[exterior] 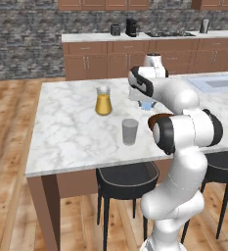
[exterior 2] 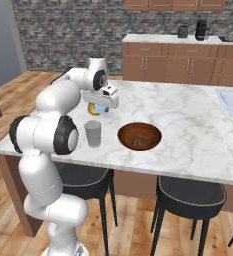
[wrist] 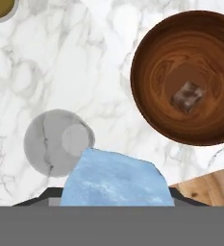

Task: There are two ice cubes in the ice bowl. Place both ice cubes in the glass cup.

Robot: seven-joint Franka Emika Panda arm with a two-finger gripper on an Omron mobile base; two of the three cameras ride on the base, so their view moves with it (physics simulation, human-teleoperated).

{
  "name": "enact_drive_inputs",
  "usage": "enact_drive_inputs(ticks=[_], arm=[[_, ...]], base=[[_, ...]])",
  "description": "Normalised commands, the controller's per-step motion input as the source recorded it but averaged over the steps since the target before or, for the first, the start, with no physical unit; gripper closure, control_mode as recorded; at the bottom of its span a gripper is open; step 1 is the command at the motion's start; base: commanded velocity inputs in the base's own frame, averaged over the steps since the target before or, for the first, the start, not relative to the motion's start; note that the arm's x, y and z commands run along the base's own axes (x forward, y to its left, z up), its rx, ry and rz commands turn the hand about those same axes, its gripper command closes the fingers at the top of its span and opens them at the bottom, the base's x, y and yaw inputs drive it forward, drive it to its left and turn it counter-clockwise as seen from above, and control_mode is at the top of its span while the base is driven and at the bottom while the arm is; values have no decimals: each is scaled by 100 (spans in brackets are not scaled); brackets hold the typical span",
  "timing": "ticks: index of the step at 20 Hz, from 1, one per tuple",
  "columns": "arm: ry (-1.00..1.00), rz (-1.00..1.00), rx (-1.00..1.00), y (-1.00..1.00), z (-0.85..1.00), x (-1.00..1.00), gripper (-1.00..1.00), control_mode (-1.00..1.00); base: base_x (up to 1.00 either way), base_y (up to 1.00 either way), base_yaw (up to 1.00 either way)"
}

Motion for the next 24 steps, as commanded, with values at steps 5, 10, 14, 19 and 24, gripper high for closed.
enact_drive_inputs(ticks=[5,10,14,19,24], arm=[[0,6,8,30,-16,-3,100,-100],[0,0,12,11,-11,9,100,-100],[0,0,5,34,-19,19,100,-100],[0,0,0,25,-6,38,100,-100],[0,0,-16,36,-12,32,100,-100]], base=[[0,0,0],[0,0,0],[0,0,0],[0,0,0],[0,0,0]])
